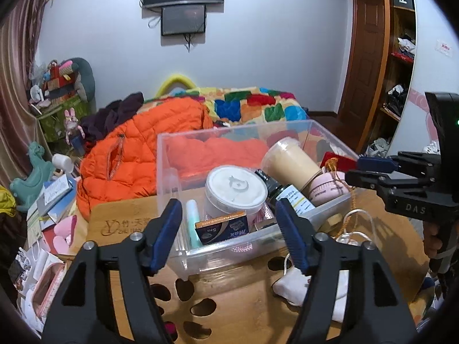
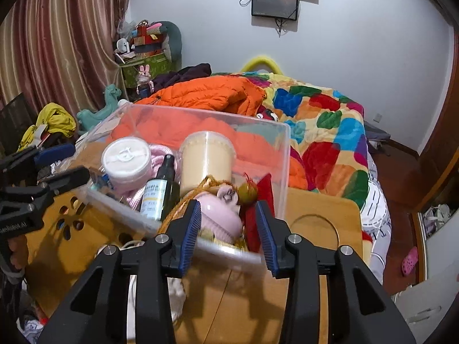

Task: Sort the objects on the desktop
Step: 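Drop the gourd charm and Max box into the box, opening both tools, then grasp the white drawstring pouch with the left tool and lift it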

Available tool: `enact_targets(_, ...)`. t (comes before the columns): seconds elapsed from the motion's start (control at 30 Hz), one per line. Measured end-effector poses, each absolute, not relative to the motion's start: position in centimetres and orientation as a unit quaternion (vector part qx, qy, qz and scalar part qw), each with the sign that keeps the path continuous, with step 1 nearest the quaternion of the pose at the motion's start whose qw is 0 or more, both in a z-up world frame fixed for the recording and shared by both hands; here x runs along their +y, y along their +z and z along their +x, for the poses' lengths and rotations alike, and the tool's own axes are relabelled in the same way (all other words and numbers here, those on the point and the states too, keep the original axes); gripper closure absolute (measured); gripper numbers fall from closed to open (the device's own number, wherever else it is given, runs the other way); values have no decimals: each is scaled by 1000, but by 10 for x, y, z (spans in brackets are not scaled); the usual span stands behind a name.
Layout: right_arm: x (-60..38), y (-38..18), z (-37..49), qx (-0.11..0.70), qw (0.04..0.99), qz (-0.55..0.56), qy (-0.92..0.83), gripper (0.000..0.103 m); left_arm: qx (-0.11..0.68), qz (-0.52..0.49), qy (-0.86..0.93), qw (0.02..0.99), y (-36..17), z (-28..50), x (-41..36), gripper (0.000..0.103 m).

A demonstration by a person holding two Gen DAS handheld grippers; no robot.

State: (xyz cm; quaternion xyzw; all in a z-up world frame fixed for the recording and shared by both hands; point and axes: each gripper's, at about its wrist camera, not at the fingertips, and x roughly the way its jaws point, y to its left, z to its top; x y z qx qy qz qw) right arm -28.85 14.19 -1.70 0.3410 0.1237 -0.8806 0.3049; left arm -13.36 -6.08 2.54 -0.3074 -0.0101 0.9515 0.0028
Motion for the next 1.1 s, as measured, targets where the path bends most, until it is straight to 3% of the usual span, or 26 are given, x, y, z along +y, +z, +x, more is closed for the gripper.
enact_targets(0.13, 154, -11, -277, 111, 307, 334, -884, 51, -12, -302, 953, 9, 33, -124, -59, 30)
enact_targets(0.57, 171, -14, -243, 119, 319, 323, -883, 51, 7, -329, 943, 39, 18, -96, -30, 13)
enact_targets(0.7, 179, -22, -235, 112, 309, 329, -885, 50, 11, -358, 932, 62, 4, -92, -17, 12)
enact_targets(0.83, 187, -29, -229, 116, 295, 323, -892, 34, 22, -387, 918, 86, -14, -94, -2, 12)
enact_targets(1.1, 200, -32, -233, 102, 296, 324, -893, 33, 39, -428, 892, 139, -28, -117, 34, 9)
